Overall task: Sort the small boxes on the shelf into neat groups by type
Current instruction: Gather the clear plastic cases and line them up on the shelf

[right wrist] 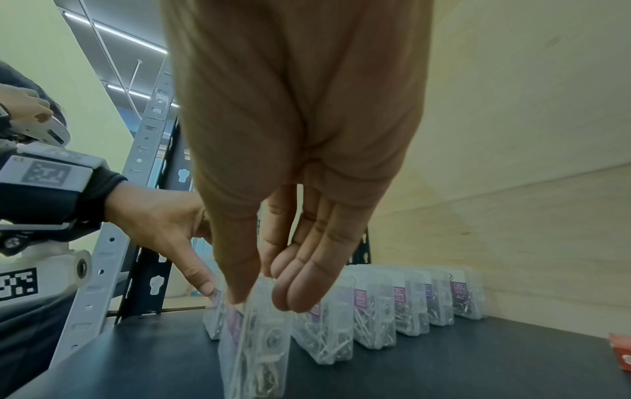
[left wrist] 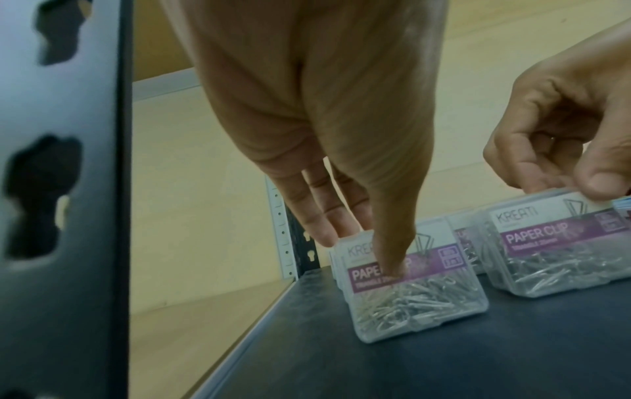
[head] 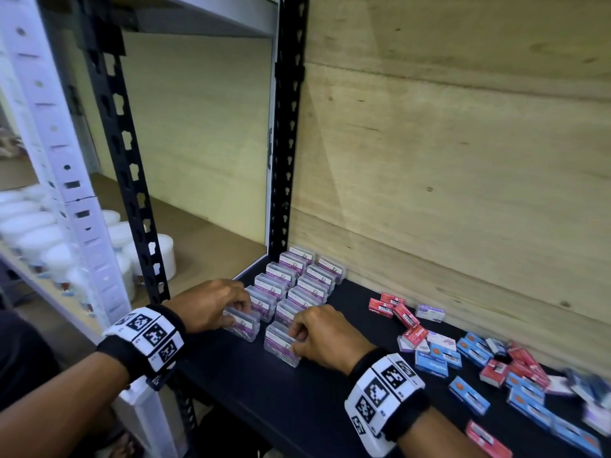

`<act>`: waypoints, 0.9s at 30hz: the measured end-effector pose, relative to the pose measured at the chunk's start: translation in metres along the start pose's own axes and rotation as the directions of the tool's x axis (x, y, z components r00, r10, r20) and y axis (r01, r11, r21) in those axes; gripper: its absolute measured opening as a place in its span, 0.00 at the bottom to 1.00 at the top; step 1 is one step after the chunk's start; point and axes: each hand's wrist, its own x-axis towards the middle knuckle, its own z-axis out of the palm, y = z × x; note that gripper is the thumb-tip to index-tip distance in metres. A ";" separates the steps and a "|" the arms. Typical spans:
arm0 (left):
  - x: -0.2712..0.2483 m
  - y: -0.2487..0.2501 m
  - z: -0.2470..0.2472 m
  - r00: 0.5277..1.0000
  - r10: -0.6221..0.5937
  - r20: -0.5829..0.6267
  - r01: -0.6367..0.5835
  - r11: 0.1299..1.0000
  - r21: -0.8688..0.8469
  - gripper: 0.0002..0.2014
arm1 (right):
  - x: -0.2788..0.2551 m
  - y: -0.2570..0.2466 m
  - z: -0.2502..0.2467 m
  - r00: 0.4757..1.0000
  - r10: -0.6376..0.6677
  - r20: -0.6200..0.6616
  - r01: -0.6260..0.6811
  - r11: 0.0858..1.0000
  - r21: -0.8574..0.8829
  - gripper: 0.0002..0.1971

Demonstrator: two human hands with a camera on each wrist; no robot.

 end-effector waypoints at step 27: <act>0.001 0.002 -0.001 0.999 -0.037 -0.019 0.037 0.999 0.033 0.14 | 0.002 -0.009 0.010 0.994 0.002 -0.108 -0.009 0.998 -0.060 0.12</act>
